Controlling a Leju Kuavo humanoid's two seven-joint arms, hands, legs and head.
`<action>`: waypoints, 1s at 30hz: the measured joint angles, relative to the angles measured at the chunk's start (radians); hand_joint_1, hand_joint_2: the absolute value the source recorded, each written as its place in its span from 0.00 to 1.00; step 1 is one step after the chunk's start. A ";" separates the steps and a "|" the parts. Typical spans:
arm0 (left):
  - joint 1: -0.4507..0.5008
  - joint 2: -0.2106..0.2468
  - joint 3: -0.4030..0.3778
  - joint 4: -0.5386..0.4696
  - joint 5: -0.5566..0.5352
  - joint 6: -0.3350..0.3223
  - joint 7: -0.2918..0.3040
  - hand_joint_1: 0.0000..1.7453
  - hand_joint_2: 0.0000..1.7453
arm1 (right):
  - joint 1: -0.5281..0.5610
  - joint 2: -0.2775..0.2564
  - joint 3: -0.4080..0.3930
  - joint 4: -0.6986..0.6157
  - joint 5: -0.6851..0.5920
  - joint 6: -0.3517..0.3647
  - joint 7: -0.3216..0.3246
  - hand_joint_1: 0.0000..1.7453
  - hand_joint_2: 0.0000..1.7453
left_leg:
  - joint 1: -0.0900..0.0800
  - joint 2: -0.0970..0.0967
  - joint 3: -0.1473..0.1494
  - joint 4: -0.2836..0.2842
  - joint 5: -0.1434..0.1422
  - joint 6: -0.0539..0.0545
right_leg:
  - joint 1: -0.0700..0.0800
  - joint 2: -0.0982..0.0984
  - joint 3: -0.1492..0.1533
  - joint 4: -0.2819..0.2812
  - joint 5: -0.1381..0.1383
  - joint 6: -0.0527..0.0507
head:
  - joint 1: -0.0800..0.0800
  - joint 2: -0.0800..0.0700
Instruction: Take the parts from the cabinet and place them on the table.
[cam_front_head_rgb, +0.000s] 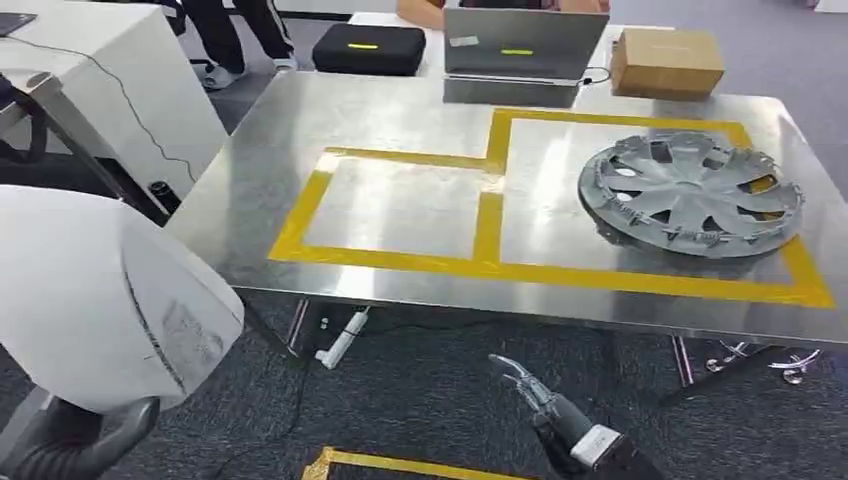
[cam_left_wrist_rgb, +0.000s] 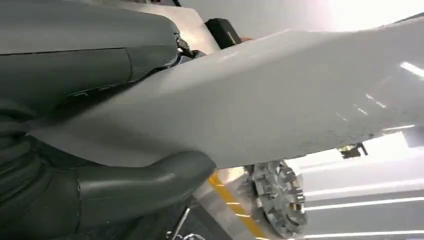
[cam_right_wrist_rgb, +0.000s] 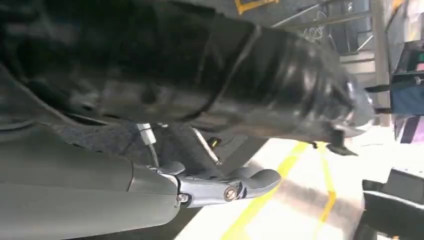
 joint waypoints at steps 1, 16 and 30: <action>0.000 0.000 0.000 0.000 0.000 0.000 0.000 1.00 1.00 | -0.002 0.000 0.000 0.000 0.000 0.000 0.000 0.00 0.00 | 0.001 0.000 -0.001 0.001 0.000 0.000 | 0.000 0.000 -0.037 0.061 -0.031 -0.001 | 0.002 0.000; -0.006 0.002 -0.002 0.007 0.000 -0.001 -0.001 1.00 1.00 | 0.002 0.000 0.000 0.008 0.000 0.000 0.000 0.00 0.00 | 0.010 0.002 -0.073 0.187 -0.050 -0.064 | -0.003 -0.003 -0.066 -0.025 0.074 -0.040 | -0.004 0.000; -0.004 0.005 -0.002 0.009 0.000 -0.001 -0.001 1.00 1.00 | 0.003 0.000 -0.001 0.008 0.000 0.000 0.000 0.00 0.00 | -0.007 0.008 -0.089 0.035 0.051 -0.003 | 0.020 -0.004 -0.041 0.000 0.036 -0.019 | -0.004 0.000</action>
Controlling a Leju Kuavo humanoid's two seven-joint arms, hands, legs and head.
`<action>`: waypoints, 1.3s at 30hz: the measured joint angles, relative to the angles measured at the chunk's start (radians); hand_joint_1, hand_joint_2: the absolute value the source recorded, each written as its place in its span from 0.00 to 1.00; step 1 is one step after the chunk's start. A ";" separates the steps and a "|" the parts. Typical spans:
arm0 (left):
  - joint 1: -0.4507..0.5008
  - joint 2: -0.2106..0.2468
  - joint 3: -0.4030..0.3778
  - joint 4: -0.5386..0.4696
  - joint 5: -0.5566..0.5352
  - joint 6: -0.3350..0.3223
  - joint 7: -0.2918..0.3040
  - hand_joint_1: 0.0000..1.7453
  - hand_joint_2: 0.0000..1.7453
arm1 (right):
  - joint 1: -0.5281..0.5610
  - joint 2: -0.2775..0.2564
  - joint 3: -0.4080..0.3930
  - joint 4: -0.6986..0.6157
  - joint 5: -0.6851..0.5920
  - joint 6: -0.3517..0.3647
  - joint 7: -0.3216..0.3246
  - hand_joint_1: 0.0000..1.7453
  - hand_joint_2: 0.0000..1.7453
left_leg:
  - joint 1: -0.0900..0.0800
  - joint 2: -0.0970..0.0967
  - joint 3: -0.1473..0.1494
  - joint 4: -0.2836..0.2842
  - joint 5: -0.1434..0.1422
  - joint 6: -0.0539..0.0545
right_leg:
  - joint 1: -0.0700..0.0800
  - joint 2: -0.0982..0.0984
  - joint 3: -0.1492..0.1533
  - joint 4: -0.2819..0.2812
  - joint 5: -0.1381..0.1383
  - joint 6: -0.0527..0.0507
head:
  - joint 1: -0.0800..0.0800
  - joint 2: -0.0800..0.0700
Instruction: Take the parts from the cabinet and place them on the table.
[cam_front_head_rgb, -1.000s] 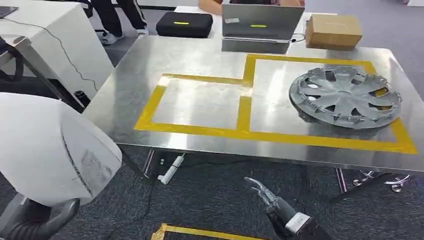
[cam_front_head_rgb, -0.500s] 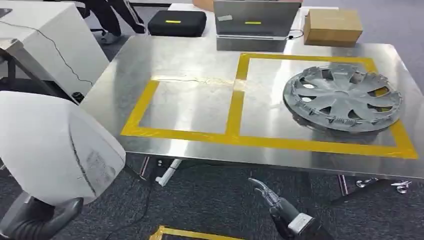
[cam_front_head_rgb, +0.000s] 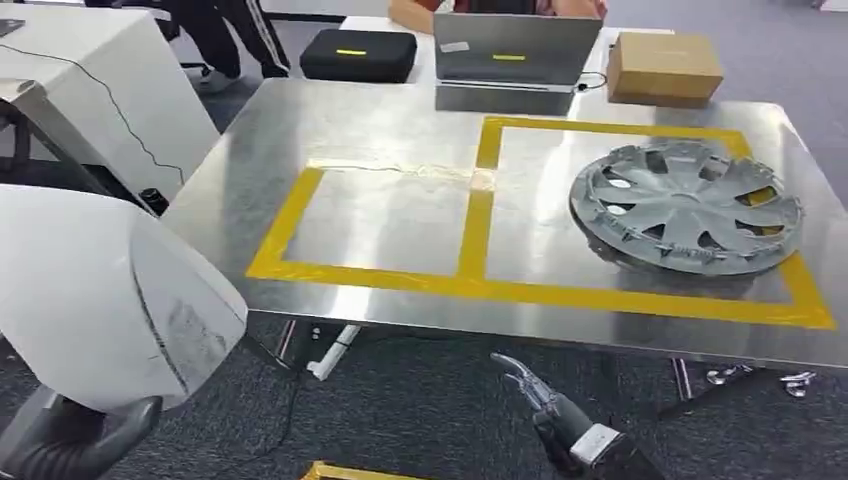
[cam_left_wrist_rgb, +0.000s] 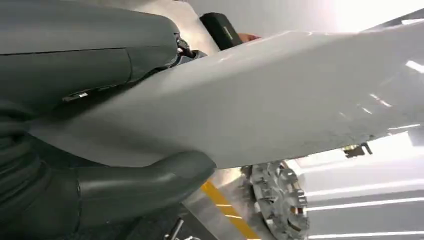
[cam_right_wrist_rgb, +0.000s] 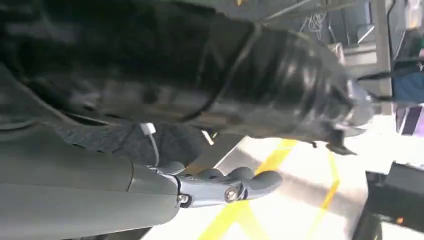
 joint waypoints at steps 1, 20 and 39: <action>0.000 0.000 0.000 0.000 0.000 0.000 0.000 1.00 1.00 | -0.003 0.000 0.002 -0.001 0.000 0.000 -0.001 0.00 0.00 | 0.002 0.000 -0.001 0.000 0.001 0.002 | -0.001 0.000 -0.018 0.038 -0.032 0.004 | 0.007 0.000; 0.000 0.000 -0.005 0.002 0.000 0.000 0.000 1.00 1.00 | 0.000 0.000 0.000 0.002 0.000 0.000 0.000 0.00 0.00 | 0.007 -0.001 -0.135 0.308 -0.154 -0.057 | -0.008 -0.006 0.002 -0.037 0.023 -0.042 | 0.001 0.000; -0.445 0.073 0.293 0.650 -0.450 0.230 0.327 1.00 1.00 | -0.065 0.000 0.008 0.028 0.005 0.124 0.021 0.00 0.00 | 0.008 0.001 -0.021 -0.014 0.030 -0.013 | -0.019 -0.004 -0.062 0.077 0.000 0.019 | 0.014 0.000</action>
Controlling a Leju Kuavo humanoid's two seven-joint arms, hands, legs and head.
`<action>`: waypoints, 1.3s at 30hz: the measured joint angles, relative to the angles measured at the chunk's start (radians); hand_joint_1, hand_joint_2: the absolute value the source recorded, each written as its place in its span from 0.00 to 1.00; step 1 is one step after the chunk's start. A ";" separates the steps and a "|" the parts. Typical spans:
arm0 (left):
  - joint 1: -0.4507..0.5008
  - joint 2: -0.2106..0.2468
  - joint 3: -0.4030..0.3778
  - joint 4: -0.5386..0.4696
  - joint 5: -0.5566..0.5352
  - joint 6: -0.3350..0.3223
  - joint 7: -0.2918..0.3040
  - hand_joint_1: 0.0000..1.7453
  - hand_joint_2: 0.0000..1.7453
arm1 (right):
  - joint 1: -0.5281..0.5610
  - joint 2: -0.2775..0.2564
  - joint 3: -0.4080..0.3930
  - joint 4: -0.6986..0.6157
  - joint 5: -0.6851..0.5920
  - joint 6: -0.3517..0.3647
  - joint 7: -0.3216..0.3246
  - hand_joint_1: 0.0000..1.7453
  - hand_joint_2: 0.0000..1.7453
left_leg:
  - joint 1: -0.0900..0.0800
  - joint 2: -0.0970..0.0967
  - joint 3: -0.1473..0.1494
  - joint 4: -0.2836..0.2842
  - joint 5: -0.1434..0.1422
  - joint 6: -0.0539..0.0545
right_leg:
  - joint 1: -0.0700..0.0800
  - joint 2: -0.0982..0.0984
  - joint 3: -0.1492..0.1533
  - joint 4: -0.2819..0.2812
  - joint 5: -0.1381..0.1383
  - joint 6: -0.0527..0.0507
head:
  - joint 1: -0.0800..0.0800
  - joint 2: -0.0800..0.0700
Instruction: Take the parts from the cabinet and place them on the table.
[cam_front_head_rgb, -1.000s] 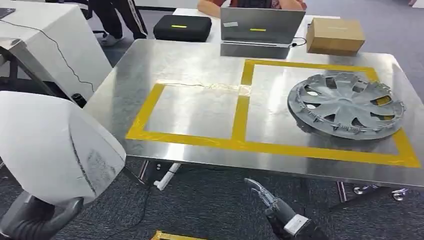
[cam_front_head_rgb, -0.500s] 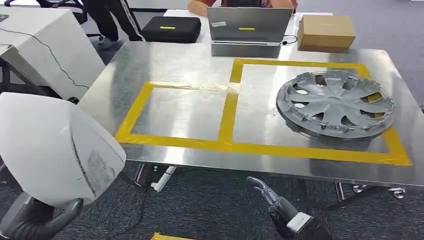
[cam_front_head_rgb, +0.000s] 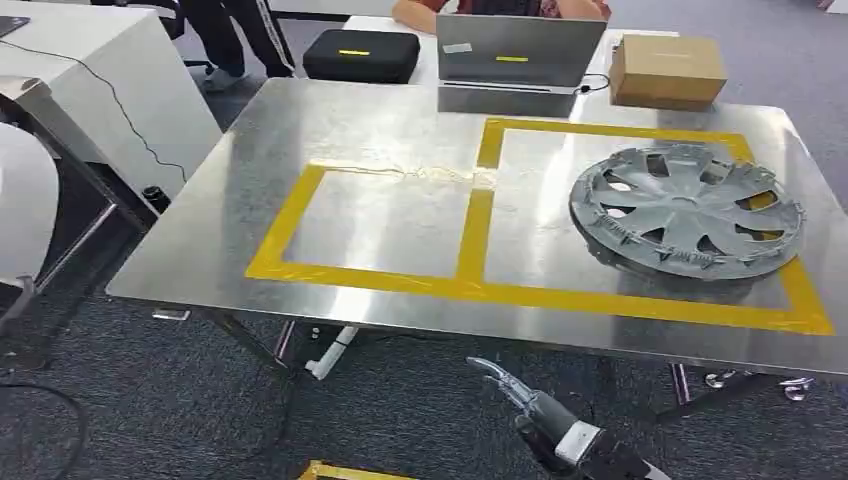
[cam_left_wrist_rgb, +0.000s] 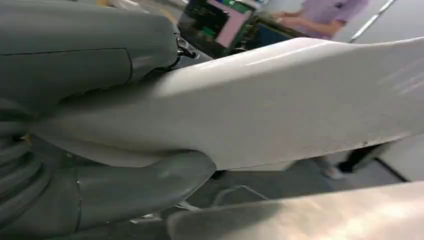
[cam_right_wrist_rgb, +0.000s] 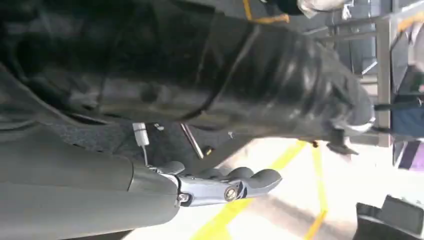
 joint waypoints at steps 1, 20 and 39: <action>-0.019 0.006 0.008 0.046 -0.017 -0.002 0.007 1.00 1.00 | -0.001 0.000 -0.001 0.002 0.000 0.000 0.000 0.00 0.00 | 0.002 0.001 -0.002 0.004 -0.002 -0.008 | -0.002 0.000 0.037 -0.080 0.044 -0.001 | 0.000 0.000; -0.293 -0.029 -0.146 0.309 -0.382 -0.041 0.066 1.00 1.00 | 0.009 0.000 -0.018 0.007 0.013 0.031 0.003 0.00 0.00 | 0.002 0.002 -0.017 0.006 0.011 -0.037 | 0.011 -0.001 0.040 -0.114 0.034 -0.047 | -0.005 0.000; -0.366 -0.148 -0.323 0.391 -0.565 -0.091 0.071 1.00 1.00 | -0.004 0.000 -0.023 0.007 0.018 0.066 0.021 0.00 0.00 | -0.003 0.004 -0.023 0.018 0.007 -0.036 | 0.005 0.001 0.040 -0.115 0.039 -0.039 | -0.005 0.000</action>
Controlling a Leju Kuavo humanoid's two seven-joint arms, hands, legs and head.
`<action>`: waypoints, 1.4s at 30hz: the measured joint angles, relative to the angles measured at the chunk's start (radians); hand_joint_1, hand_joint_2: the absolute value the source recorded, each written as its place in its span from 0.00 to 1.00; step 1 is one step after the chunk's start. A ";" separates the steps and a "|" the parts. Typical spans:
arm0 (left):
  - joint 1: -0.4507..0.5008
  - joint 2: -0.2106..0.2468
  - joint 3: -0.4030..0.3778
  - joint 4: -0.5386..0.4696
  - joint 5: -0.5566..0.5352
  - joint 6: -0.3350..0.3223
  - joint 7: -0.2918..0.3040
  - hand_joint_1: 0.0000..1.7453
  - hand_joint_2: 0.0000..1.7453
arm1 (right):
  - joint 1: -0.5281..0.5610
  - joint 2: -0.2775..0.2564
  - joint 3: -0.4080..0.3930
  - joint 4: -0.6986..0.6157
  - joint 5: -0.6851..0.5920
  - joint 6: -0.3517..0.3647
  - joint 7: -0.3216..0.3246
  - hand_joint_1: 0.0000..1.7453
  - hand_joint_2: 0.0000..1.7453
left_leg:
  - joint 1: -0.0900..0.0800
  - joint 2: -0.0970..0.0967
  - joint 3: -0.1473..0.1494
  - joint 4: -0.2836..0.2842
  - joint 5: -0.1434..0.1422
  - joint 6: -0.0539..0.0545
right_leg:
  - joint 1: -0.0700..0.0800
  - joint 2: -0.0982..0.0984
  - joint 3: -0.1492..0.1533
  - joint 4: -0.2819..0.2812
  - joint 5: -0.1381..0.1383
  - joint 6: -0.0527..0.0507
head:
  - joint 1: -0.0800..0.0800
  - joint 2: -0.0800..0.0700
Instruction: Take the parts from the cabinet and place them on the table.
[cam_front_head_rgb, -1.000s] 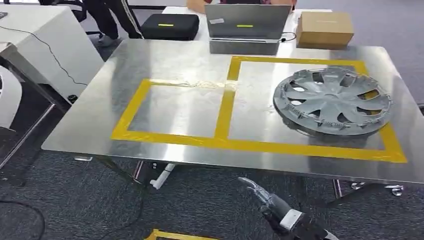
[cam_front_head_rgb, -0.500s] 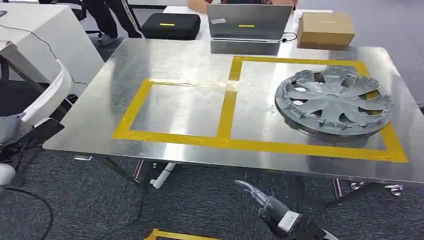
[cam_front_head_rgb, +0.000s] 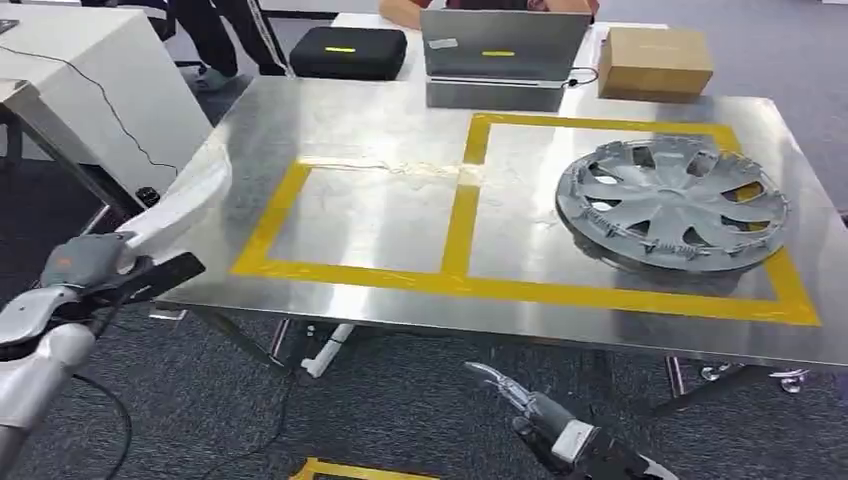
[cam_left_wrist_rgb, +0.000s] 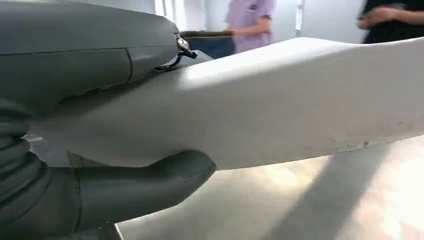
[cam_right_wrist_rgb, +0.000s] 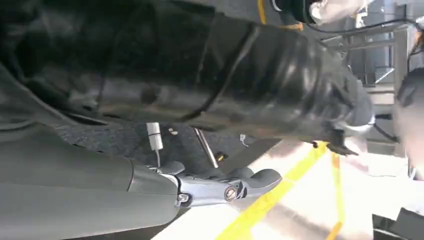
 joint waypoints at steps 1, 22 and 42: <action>-0.002 -0.012 -0.018 0.017 -0.018 0.000 0.000 1.00 1.00 | -0.004 0.000 0.000 0.000 0.000 0.005 0.001 0.00 0.00 | 0.000 0.000 0.000 0.000 0.000 0.000 | 0.000 0.001 0.000 0.000 0.000 0.000 | 0.000 0.000; -0.007 -0.055 -0.182 0.061 -0.203 -0.038 -0.056 1.00 1.00 | -0.004 0.000 -0.010 0.003 0.012 0.016 -0.003 0.00 0.00 | 0.000 0.000 -0.001 0.001 0.000 0.002 | 0.000 -0.001 0.000 0.000 0.001 0.002 | 0.000 0.000; -0.014 -0.048 -0.293 -0.038 -0.273 -0.030 -0.088 0.71 1.00 | 0.007 0.000 -0.009 0.011 0.016 -0.005 -0.023 0.00 0.00 | -0.001 0.000 -0.002 0.002 0.000 0.002 | -0.001 0.000 0.000 0.000 0.001 0.003 | 0.000 0.000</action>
